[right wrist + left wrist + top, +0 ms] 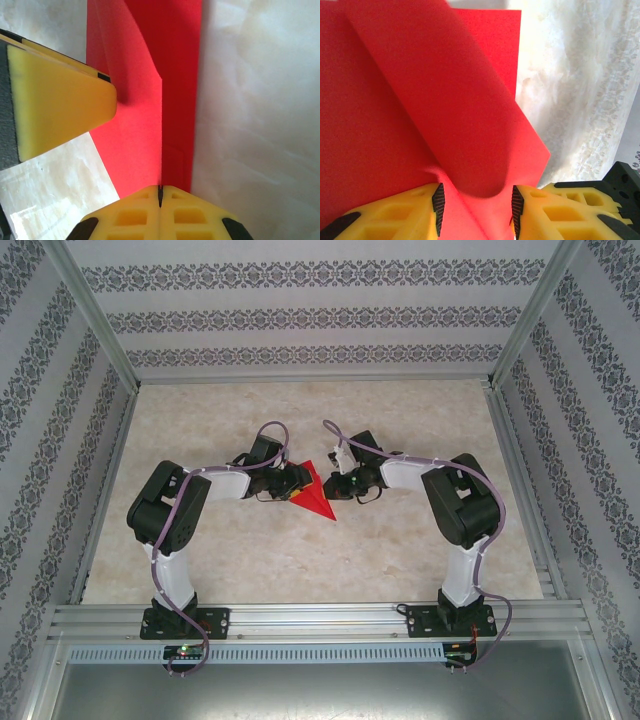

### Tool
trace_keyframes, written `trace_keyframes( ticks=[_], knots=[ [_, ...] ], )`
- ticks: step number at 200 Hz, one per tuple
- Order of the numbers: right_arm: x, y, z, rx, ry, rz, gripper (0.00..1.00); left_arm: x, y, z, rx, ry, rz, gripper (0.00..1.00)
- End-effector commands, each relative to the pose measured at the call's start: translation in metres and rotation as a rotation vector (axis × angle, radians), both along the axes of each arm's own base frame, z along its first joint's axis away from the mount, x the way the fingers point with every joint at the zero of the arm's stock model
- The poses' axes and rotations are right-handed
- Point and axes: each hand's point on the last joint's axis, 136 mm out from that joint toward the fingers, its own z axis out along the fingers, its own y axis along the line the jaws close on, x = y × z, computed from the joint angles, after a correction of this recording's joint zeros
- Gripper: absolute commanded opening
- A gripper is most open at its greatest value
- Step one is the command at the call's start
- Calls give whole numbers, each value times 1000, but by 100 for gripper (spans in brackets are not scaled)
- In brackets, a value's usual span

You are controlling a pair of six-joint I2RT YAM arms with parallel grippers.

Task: Fold a paper plane with a square sheet of paper (fold left side to right side)
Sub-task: Fourth fold the wing at the center of the table.

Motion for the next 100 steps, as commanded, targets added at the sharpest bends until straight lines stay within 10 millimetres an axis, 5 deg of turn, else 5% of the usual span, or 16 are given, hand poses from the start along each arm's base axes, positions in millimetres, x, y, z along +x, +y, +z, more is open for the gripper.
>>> trace_keyframes(
  ticks=[1, 100],
  knots=[
    [1, 3, -5, -30, -10, 27, 4, -9, 0, -5, 22, 31, -7, 44],
    [3, 4, -11, -61, -14, 32, 4, -10, -1, -3, 19, 30, -12, 44]
  ],
)
